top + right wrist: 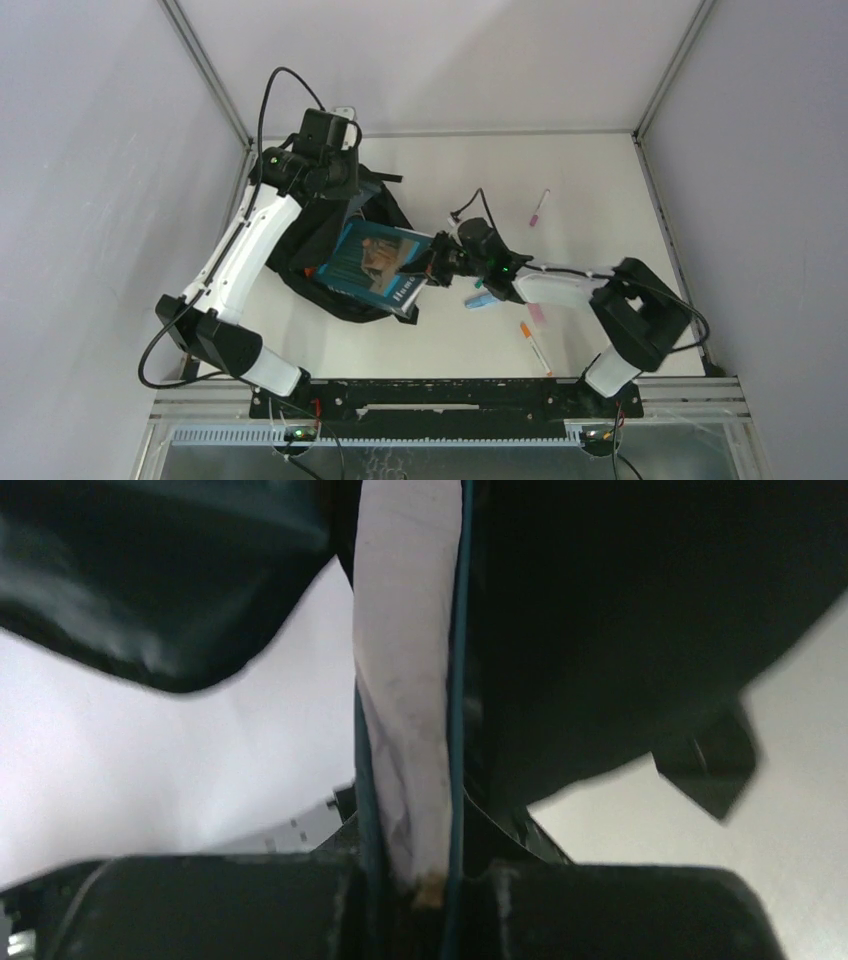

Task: Pack the student bag
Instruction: Place the book in the student bag.

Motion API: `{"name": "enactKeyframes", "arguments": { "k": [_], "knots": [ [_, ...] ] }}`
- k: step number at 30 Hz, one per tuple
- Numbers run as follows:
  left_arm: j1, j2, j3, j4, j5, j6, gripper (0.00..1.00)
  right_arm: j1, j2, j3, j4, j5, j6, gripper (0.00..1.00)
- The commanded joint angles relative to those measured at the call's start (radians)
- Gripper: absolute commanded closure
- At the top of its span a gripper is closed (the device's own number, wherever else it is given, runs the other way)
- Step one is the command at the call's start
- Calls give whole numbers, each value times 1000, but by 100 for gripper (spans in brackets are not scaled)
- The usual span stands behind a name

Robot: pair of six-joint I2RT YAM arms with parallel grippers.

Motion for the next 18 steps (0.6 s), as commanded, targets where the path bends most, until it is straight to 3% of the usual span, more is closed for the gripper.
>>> {"name": "enactKeyframes", "arguments": {
  "k": [1, 9, 18],
  "knots": [
    [3, -95, -40, 100, 143, -25, 100, 9, 133, 144, 120, 181, 86, 100],
    [2, -144, -64, 79, 121, -15, 100, 18, 310, 233, 288, 226, 292, 100],
    [3, -189, -104, 107, 179, -8, 100, 109, 340, 368, 85, 574, 234, 100]
  ]
}}
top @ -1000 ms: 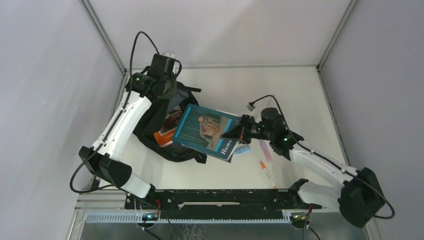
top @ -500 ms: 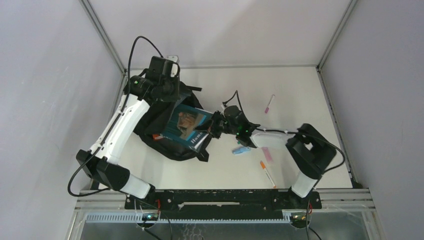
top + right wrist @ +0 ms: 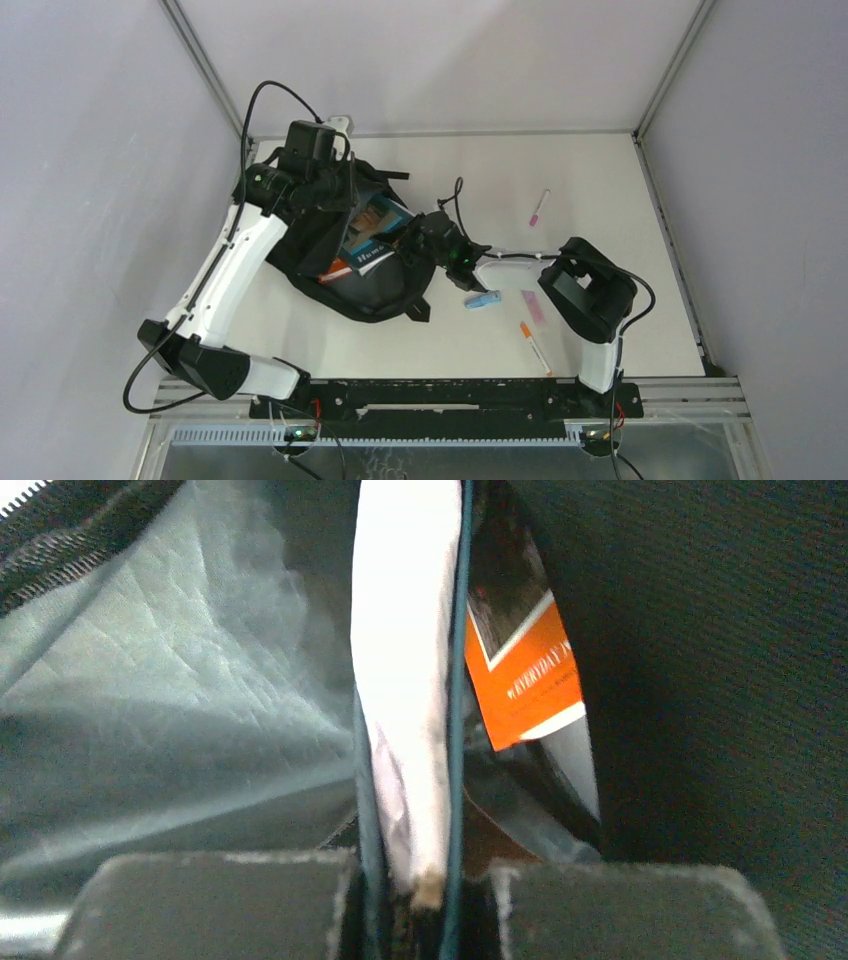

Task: Pack the student bag
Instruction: Place the book in the student bag.

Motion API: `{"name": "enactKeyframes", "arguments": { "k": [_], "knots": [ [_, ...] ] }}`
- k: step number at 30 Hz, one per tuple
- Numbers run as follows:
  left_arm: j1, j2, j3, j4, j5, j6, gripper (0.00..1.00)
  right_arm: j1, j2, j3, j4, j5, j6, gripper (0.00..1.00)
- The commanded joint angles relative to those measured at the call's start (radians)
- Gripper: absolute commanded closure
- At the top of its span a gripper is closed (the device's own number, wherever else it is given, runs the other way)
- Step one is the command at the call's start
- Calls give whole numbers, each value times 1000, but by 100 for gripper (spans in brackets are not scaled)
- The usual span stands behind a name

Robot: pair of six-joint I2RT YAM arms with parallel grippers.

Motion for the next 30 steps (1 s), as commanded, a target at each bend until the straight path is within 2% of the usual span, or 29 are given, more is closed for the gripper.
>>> {"name": "enactKeyframes", "arguments": {
  "k": [1, 10, 11, 14, 15, 18, 20, 25, 30],
  "knots": [
    [2, -67, 4, 76, 44, -6, 100, 42, 47, 118, -70, 229, 9, 100],
    [2, -85, 10, 83, 109, -13, 100, 52, 297, 473, -263, 207, -112, 98],
    [2, -88, 10, 85, 108, -15, 100, 52, 324, 520, -287, 198, -142, 89],
    [2, -94, 5, 84, 92, -16, 100, 51, 334, 518, -279, 144, -188, 35],
    [3, -97, -2, 85, 84, -16, 100, 53, 321, 493, -273, 140, -190, 23],
    [5, -97, -16, 92, 68, -17, 100, 56, 269, 410, -232, 128, -206, 4],
    [5, -94, -23, 97, 69, -20, 100, 59, 233, 391, -260, 123, -246, 1],
    [9, -84, -36, 110, 55, -24, 100, 71, 136, 352, -356, 110, -328, 0],
    [24, -79, -47, 122, 54, -25, 100, 71, 72, 289, -388, 35, -351, 0]
  ]
}}
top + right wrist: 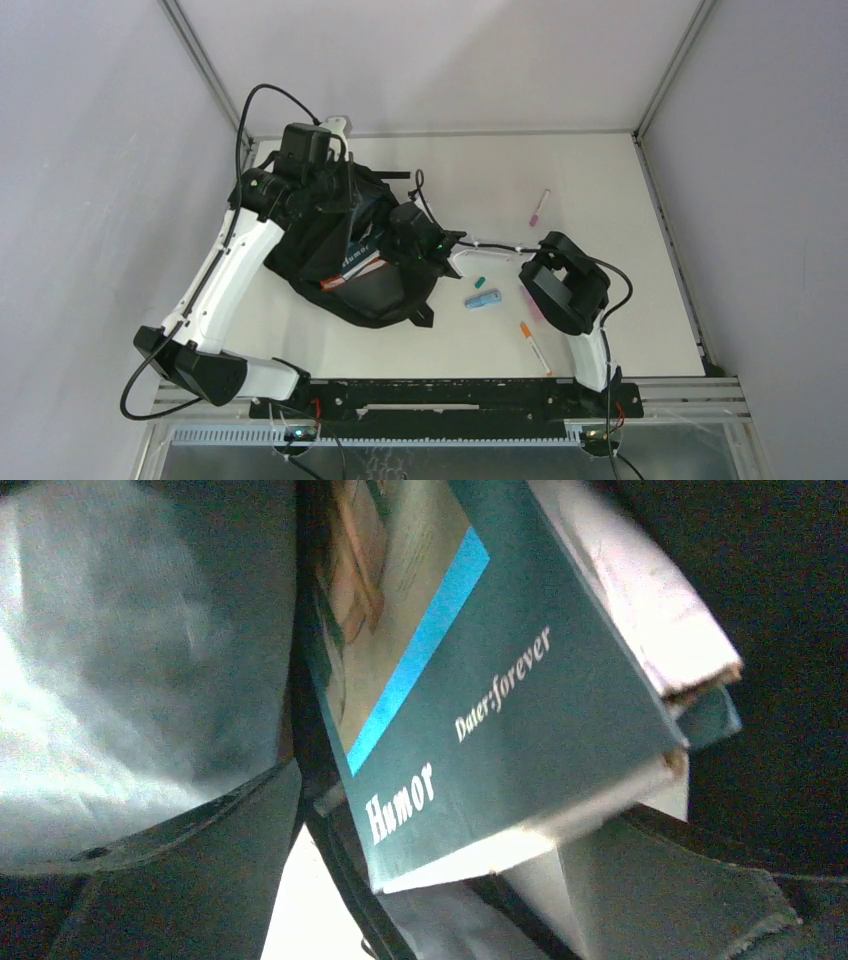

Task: Pack the student bag
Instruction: Place the book in the student bag.

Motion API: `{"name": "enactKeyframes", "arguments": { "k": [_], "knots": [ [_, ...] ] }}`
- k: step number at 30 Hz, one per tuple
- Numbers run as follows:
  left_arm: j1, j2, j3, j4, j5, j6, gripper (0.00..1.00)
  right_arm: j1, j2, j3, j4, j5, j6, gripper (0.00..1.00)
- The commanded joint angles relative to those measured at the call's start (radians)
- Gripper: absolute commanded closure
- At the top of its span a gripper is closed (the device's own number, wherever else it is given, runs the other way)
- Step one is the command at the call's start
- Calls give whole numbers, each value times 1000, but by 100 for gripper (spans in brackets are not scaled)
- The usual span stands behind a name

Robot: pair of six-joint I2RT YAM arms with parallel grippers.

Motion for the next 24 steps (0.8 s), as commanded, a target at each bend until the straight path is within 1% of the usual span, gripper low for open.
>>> {"name": "enactKeyframes", "arguments": {
  "k": [1, 4, 8, 18, 20, 22, 24],
  "knots": [
    [17, -44, -12, 89, 7, -17, 100, 8, -102, -53, -40, -76, -75, 0],
    [27, -48, -22, 97, 6, -15, 100, 6, -138, -93, -42, -130, -106, 0],
    [41, -53, -35, 105, 14, -14, 100, 4, -207, -144, -65, -163, -179, 0],
    [50, -65, -55, 119, 50, -2, 100, -27, -386, -273, -120, -149, -305, 0],
    [50, -67, -70, 126, 59, 6, 100, -36, -447, -289, -190, -97, -350, 1],
    [50, -70, -90, 137, 71, 8, 100, -41, -534, -315, -286, 87, -349, 1],
    [50, -76, -118, 164, 88, -7, 100, -66, -667, -394, -306, 216, -339, 1]
  ]
}}
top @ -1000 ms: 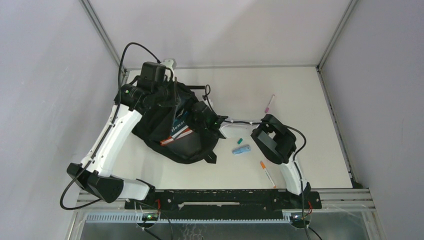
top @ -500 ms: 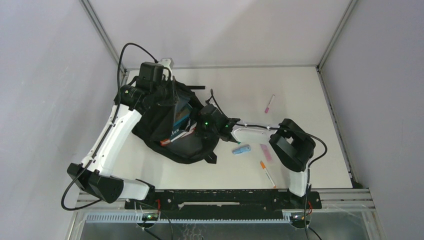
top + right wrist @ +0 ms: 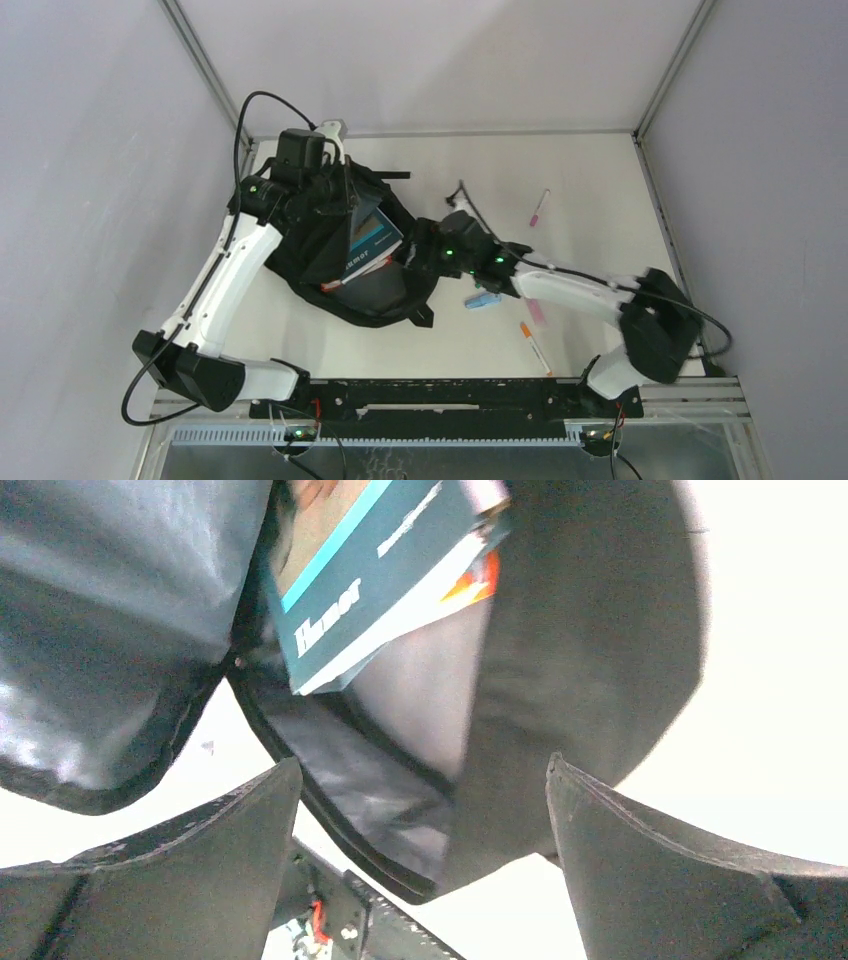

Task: Pack the student bag
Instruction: Place the book in the student bag.

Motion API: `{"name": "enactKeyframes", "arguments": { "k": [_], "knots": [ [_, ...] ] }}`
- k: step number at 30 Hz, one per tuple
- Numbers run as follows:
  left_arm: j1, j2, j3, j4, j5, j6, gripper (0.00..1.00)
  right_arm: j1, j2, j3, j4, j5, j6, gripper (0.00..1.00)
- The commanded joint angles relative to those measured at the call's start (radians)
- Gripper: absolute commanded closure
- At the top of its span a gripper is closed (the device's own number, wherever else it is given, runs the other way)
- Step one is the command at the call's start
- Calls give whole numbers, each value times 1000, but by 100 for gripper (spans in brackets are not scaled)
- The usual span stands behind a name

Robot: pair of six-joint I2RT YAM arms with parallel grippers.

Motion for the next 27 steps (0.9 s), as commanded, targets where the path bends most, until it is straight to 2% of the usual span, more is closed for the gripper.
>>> {"name": "enactKeyframes", "arguments": {
  "k": [1, 8, 13, 16, 17, 19, 20, 22, 27],
  "knots": [
    [6, -53, -64, 108, 75, -17, 100, -66, -278, -124, -94, 303, -37, 1],
    [-3, -20, -162, 210, 206, -79, 100, -333, -537, -348, -219, 323, -47, 4],
    [-72, 70, -172, 222, 239, -70, 100, -424, -636, -403, -334, 340, -52, 4],
    [-102, 155, -110, 170, 284, -34, 98, -474, -649, -417, -389, 333, -51, 4],
    [-108, 184, -81, 143, 323, -18, 89, -488, -649, -421, -400, 327, -59, 4],
    [-120, 234, -18, 92, 411, 10, 55, -503, -640, -431, -411, 311, -76, 5],
    [-126, 246, 8, 75, 433, 20, 48, -508, -630, -433, -416, 302, -80, 5],
    [-135, 249, 37, 68, 444, 37, 39, -513, -603, -434, -424, 280, -85, 5],
    [-130, 172, 53, 74, 375, 59, 38, -501, -534, -436, -437, 233, -85, 5]
  ]
}}
